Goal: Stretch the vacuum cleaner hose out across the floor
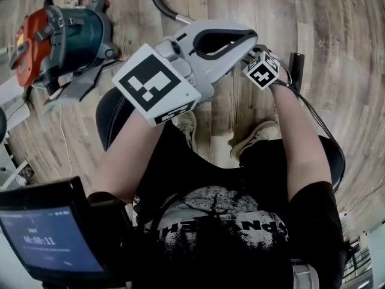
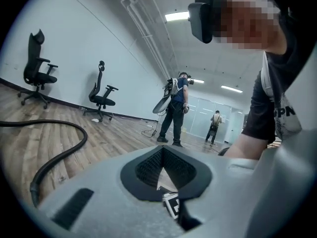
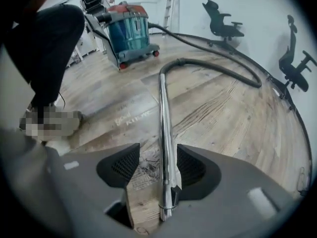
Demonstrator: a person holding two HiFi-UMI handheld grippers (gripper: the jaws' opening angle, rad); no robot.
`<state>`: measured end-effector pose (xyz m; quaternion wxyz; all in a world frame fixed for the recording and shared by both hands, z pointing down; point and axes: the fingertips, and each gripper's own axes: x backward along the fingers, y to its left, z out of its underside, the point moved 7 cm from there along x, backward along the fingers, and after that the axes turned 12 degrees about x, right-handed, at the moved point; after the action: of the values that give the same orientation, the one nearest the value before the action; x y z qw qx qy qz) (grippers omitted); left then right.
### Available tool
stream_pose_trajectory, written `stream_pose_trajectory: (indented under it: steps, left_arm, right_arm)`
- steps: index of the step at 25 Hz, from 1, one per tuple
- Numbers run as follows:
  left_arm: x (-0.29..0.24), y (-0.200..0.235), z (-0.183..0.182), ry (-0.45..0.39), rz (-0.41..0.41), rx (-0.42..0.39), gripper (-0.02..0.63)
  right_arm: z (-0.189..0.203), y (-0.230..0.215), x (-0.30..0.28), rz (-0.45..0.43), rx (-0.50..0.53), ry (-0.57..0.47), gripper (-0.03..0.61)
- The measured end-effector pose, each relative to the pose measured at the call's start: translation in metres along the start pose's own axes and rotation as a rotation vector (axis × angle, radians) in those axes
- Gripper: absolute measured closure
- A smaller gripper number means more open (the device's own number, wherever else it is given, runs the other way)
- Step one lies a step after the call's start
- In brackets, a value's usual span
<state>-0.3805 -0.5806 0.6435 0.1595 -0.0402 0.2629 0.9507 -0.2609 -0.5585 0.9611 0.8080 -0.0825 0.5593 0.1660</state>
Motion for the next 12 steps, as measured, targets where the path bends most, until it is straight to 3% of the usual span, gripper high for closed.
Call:
stream_pose_trajectory:
  steps: [4, 8, 12]
  left_arm:
    - [0.023, 0.005, 0.011, -0.002, -0.038, -0.038, 0.612]
    - [0.043, 0.018, 0.041, 0.005, -0.13, 0.013, 0.612]
    - [0.046, 0.016, 0.043, 0.019, -0.148, 0.005, 0.612]
  right_arm:
    - [0.011, -0.007, -0.036, 0.002, 0.014, 0.102, 0.34]
    - [0.016, -0.006, -0.074, -0.032, 0.059, 0.142, 0.353]
    - [0.021, -0.009, -0.089, -0.016, 0.019, 0.189, 0.413]
